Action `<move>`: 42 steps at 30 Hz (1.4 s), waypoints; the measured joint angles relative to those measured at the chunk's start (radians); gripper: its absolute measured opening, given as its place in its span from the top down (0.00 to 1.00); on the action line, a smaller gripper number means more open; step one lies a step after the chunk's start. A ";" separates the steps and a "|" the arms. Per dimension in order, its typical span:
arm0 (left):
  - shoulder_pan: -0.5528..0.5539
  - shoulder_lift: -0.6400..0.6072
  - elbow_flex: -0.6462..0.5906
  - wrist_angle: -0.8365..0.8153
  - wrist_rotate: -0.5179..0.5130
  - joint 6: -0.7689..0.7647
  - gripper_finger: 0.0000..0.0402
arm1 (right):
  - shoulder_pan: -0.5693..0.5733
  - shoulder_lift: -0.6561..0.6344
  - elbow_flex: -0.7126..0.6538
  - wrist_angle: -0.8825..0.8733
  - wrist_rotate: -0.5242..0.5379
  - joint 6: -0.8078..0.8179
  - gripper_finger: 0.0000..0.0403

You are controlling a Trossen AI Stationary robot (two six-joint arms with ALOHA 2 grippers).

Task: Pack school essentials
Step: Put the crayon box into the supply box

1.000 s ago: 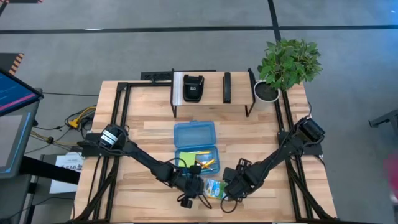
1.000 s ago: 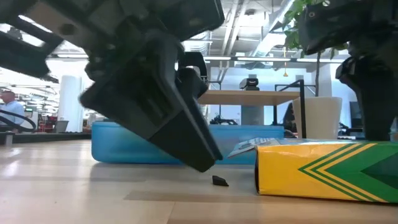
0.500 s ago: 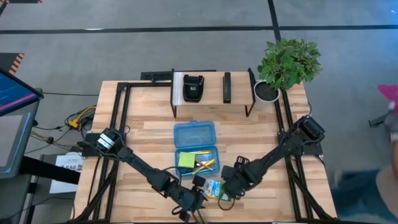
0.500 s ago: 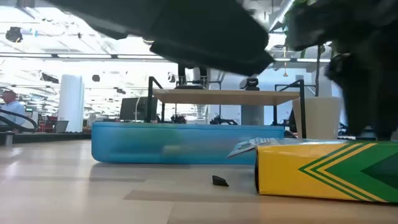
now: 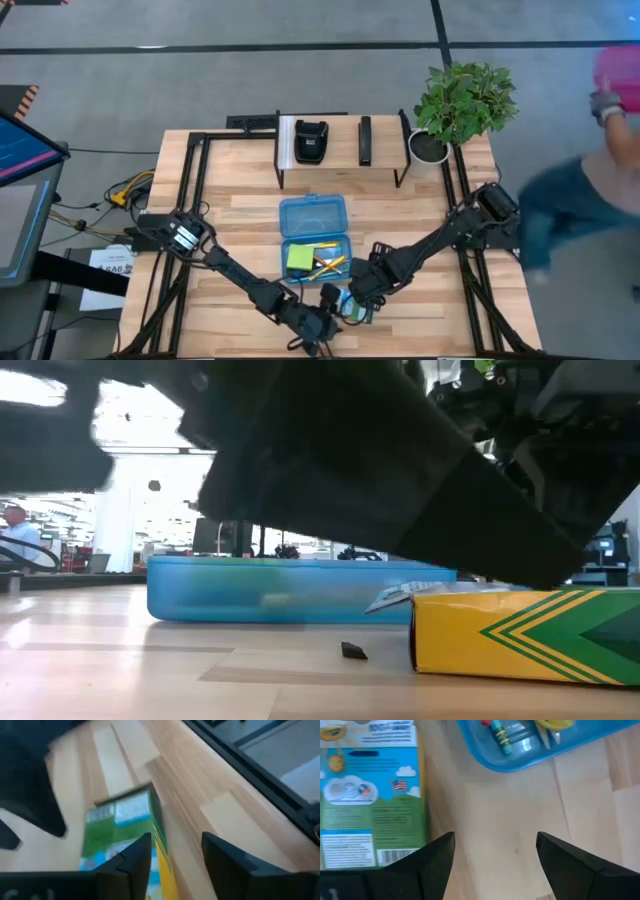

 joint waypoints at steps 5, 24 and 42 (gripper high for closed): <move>-0.001 0.003 0.029 -0.022 -0.065 0.045 0.45 | 0.002 0.010 -0.003 0.039 -0.011 -0.013 0.25; 0.007 0.045 0.021 -0.028 -0.162 0.092 0.29 | -0.006 0.013 -0.053 0.200 -0.069 -0.035 0.25; 0.001 0.050 0.021 -0.036 -0.256 0.140 0.29 | -0.005 0.013 -0.053 0.264 -0.119 -0.034 0.25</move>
